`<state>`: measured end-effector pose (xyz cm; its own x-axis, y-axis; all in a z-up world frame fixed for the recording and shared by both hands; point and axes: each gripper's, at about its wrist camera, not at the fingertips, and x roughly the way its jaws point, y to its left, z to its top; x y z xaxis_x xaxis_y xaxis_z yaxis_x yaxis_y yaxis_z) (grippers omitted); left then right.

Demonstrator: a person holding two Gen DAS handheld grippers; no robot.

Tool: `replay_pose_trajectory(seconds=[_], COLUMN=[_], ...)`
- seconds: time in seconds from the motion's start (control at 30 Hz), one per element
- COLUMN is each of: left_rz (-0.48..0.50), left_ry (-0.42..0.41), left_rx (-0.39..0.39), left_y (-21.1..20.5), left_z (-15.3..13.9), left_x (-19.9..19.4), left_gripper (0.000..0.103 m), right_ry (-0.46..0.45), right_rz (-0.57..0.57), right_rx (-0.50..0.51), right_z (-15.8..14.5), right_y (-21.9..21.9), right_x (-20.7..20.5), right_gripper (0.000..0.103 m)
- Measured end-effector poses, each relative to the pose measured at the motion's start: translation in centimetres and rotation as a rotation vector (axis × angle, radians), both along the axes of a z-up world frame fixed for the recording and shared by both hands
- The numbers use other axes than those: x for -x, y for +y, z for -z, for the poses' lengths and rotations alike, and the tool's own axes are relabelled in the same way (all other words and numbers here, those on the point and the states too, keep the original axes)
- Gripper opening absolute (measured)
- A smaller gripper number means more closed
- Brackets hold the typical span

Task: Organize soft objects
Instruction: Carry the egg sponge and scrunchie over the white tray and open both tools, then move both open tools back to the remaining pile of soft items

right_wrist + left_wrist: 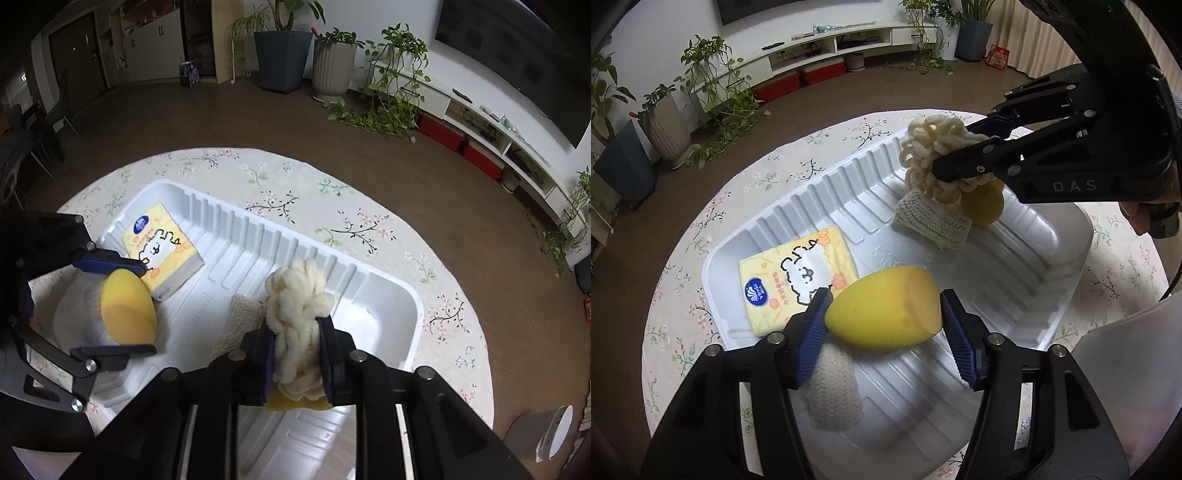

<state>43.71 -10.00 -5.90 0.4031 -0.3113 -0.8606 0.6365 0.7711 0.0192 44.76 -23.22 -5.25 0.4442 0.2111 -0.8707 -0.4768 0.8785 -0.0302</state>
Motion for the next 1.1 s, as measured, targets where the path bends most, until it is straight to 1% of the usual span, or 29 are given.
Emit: replay_pose_trajectory(seconds=[0.03,0.07,0.13,0.17,0.2,0.23,0.3,0.43,0.47,0.5,0.53,0.57,0.6,0.67,0.7,0.73,0.77,0.93,1.1], left_rz=[0.001,0.0,-0.002,-0.007,-0.01,-0.012,-0.016,-0.019,-0.02,-0.022,-0.029,-0.035,-0.045,-0.061,-0.071,-0.082,-0.093,-0.145,-0.178], left_ry=[0.002,0.007,0.007,0.01,0.014,0.016,0.014,0.013,0.01,0.005,-0.001,-0.008,-0.022,-0.034,-0.038,-0.046,-0.055,-0.081,-0.113], left_rx=[0.003,0.008,0.008,0.01,0.015,0.018,0.013,0.0,0.0,0.007,0.01,0.016,0.027,0.036,0.039,0.036,0.034,0.067,0.072], left_y=[0.2,0.3,0.6,0.6,0.7,0.7,0.8,0.7,0.7,0.8,0.8,0.9,1.1,1.3,1.5,1.7,2.0,3.6,4.5], left_z=[0.0,0.0,0.1,0.1,0.0,0.0,0.2,0.6,0.6,0.4,0.3,0.1,-0.2,-0.6,-0.8,-1.1,-1.4,-2.7,-4.0], left_x=[-0.1,0.0,0.0,0.0,0.1,0.1,0.3,0.6,0.7,0.7,0.7,0.8,0.8,1.3,1.2,1.2,1.3,1.4,1.9], left_gripper=[0.06,0.06,0.06,0.062,0.068,0.071,0.072,0.085,0.088,0.096,0.103,0.103,0.103,0.103,0.103,0.103,0.103,0.103,0.103], right_ry=[0.002,0.007,0.014,0.015,0.018,0.022,0.019,0.011,0.009,0.005,-0.003,-0.009,-0.016,-0.033,-0.041,-0.048,-0.053,-0.078,-0.112], right_rz=[0.004,0.007,0.013,0.015,0.016,0.02,0.024,0.031,0.033,0.035,0.039,0.044,0.049,0.062,0.071,0.077,0.081,0.106,0.141], right_rx=[-0.008,-0.011,-0.004,-0.001,0.001,0.004,0.006,-0.006,-0.006,-0.007,-0.015,-0.022,-0.029,-0.051,-0.062,-0.072,-0.079,-0.092,-0.102], right_z=[0.0,0.0,0.1,0.2,0.4,0.6,0.7,0.5,0.4,0.3,0.0,-0.2,-0.5,-1.1,-1.4,-1.7,-2.0,-3.4,-4.7], right_y=[-0.2,-0.3,-0.7,-0.8,-1.0,-1.1,-1.3,-1.8,-1.9,-2.0,-2.2,-2.3,-2.5,-3.0,-3.3,-3.6,-3.8,-5.1,-6.1], right_x=[0.1,0.2,0.5,0.6,0.7,1.0,1.4,1.8,1.9,2.0,2.1,2.2,2.3,2.4,2.5,2.5,2.6,3.1,4.0], right_gripper=[0.027,0.035,0.042,0.042,0.042,0.043,0.044,0.046,0.049,0.053,0.062,0.07,0.074,0.089,0.093,0.1,0.103,0.103,0.103])
